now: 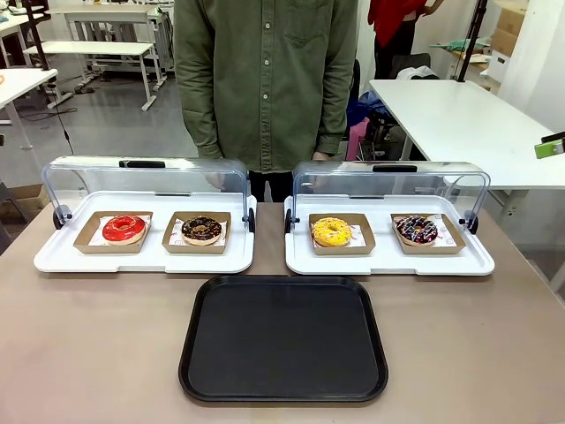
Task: Move the second donut from the left to the tray.
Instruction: Pick up the Paper togo box containing the Donut indicated by the person and place it on the Handle tray.
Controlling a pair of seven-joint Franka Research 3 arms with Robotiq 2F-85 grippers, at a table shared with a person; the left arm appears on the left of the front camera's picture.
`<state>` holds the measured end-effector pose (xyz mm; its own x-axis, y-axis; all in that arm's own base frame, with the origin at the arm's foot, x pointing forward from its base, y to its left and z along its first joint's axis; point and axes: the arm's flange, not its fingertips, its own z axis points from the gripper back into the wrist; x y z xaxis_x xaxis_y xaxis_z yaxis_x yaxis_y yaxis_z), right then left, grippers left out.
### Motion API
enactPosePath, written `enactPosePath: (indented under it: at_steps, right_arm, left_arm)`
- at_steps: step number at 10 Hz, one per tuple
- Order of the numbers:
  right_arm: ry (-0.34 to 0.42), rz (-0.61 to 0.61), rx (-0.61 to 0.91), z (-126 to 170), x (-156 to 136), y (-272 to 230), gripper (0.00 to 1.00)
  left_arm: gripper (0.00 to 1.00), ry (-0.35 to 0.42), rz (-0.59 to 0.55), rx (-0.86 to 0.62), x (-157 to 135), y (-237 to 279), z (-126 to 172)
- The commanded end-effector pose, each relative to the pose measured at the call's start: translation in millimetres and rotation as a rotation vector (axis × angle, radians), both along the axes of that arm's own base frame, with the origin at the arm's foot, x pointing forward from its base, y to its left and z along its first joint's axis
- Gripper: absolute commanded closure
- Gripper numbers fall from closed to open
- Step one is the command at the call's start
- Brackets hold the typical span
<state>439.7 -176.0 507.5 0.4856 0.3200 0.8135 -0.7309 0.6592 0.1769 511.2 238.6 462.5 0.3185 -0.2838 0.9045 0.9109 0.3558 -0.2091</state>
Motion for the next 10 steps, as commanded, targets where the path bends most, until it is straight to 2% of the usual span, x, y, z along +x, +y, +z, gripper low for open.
enactPosePath:
  at_steps: [1, 10]
  right_arm:
    - [-0.002, -0.006, 0.011, 1.9, -2.7, 4.3, 0.00]
    - [-0.002, -0.006, 0.011, 1.9, -2.7, 4.3, 0.00]
  left_arm:
    - [0.00, -0.002, -0.006, -0.004, -0.8, -1.0, 1.7]
    - [0.00, -0.002, -0.006, -0.004, -0.8, -1.0, 1.7]
